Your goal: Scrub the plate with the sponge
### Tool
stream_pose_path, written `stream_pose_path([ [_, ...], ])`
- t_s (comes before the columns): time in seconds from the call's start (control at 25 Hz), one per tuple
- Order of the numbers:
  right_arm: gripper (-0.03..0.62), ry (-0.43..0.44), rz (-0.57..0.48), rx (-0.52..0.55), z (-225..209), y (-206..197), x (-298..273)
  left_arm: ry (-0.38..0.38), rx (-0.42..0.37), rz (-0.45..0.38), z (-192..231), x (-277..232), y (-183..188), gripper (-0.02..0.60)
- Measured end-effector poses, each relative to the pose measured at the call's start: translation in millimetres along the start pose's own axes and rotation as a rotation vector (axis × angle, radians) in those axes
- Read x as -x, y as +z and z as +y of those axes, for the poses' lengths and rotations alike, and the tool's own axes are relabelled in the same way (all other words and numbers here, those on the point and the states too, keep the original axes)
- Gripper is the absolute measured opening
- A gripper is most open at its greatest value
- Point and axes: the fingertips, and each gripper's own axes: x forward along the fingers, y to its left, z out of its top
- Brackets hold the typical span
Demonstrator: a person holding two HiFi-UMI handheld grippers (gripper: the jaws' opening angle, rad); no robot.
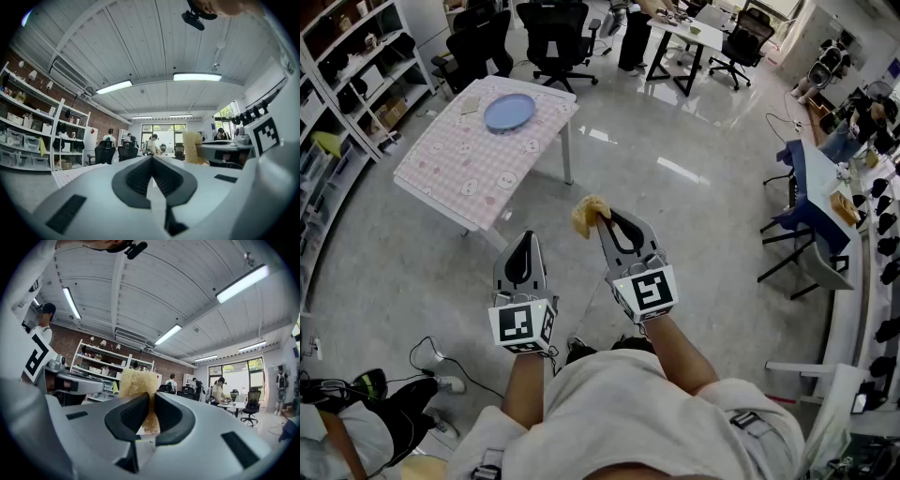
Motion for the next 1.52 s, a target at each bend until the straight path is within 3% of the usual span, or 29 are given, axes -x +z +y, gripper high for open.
stream_pose_path([
  [0.44,0.043,0.006,0.014,-0.007,23,-8,-18,-0.024,0.02,0.026,24,1,-13,0.012],
  [0.84,0.044,0.005,0.054,-0.029,11,-30,-32,-0.04,0.038,0.112,33,-26,-45,0.021],
  [1.16,0.043,0.056,0.037,-0.047,-30,-58,-99,0.035,0.034,0.127,57,-92,-61,0.04],
  [1.36,0.043,0.126,0.011,-0.05,-57,-52,-157,0.072,0.024,0.123,77,-155,-50,0.051],
  [1.52,0.043,0.132,0.006,-0.085,-92,-63,-188,0.084,-0.001,0.119,79,-201,-46,0.051],
])
